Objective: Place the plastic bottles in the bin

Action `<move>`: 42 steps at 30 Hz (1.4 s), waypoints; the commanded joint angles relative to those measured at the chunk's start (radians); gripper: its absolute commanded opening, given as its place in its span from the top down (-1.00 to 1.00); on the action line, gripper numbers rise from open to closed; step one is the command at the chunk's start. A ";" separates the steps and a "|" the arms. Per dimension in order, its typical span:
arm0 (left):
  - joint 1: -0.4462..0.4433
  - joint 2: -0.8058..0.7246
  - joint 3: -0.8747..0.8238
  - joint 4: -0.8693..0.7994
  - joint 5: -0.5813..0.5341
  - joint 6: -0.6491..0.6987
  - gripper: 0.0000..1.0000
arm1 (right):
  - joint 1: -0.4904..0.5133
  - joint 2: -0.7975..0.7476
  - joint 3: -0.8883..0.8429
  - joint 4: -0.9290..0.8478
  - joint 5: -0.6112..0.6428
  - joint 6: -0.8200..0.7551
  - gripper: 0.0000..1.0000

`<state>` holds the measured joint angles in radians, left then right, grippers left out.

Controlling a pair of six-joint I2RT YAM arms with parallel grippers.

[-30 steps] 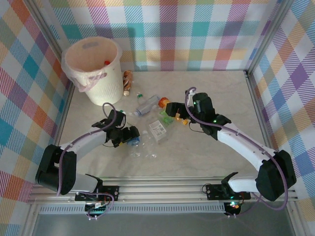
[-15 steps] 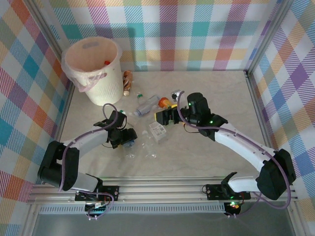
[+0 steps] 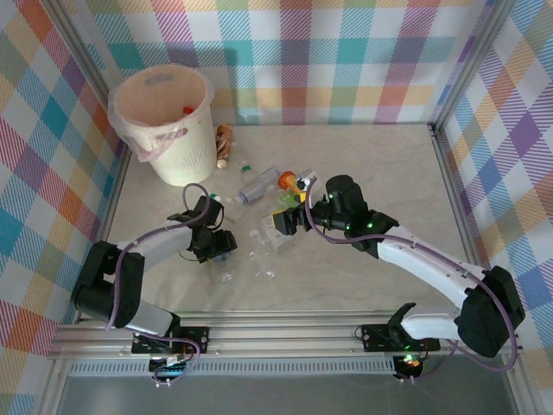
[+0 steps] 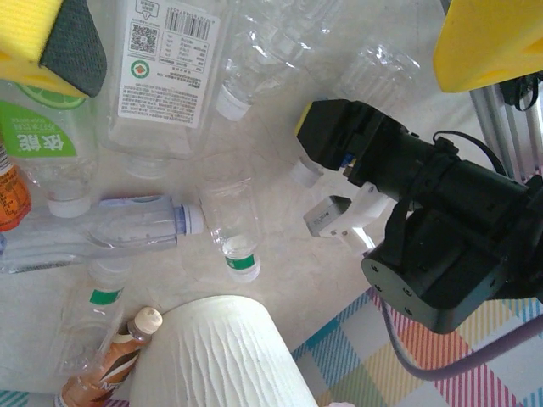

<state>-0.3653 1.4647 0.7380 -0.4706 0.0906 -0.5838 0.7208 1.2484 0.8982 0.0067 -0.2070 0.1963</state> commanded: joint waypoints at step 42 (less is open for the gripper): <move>0.010 -0.488 0.282 0.285 -0.350 -0.067 0.10 | 0.025 -0.018 -0.096 0.358 0.233 0.176 -0.99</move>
<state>-0.3634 0.9482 0.9318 -0.3027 -0.2329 -0.7284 0.7403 1.2827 0.8059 0.3145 -0.0242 0.3592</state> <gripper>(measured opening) 0.615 0.996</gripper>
